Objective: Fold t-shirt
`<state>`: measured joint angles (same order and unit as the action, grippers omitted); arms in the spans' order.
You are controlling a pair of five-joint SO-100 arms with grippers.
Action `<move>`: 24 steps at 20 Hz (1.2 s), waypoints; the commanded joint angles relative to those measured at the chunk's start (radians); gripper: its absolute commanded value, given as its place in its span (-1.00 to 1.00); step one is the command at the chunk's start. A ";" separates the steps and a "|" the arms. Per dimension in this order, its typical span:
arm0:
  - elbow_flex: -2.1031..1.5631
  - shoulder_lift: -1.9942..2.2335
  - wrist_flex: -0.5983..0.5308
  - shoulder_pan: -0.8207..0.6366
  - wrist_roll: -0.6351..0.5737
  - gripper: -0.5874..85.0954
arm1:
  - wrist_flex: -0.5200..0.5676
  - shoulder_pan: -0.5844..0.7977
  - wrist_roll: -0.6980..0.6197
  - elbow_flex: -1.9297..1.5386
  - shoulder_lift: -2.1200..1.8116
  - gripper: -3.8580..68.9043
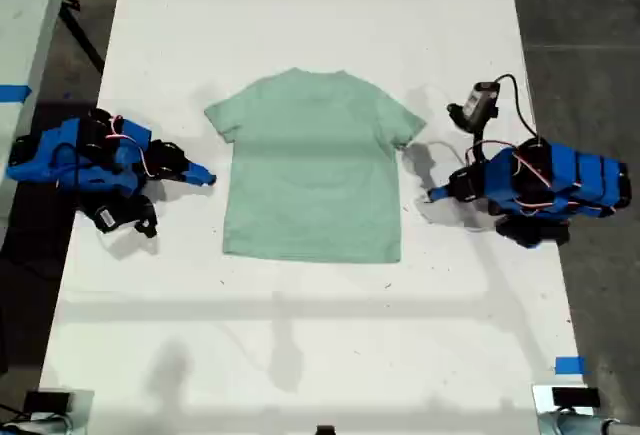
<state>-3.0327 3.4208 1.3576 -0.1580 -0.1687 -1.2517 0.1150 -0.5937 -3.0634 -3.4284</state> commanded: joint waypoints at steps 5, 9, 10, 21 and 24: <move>0.006 0.002 0.008 0.117 0.012 -0.99 | 0.077 -0.044 0.922 -0.017 -0.002 -0.92; 0.006 0.002 0.008 0.110 0.012 -0.99 | 0.077 -0.044 0.922 -0.017 -0.002 -0.92; 0.006 0.002 0.008 0.103 0.012 -0.98 | 0.075 -0.037 0.919 -0.017 -0.002 -0.92; 0.183 -0.104 -0.031 0.095 0.169 -0.99 | 0.041 -0.071 0.723 0.198 0.052 -0.92; 0.416 -0.394 -0.034 0.018 0.110 -0.99 | 0.043 -0.009 0.637 0.399 0.304 -0.92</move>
<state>-2.7903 3.1845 1.3576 -0.0813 -0.0261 -1.2180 0.0583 0.1043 -2.8241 -3.2536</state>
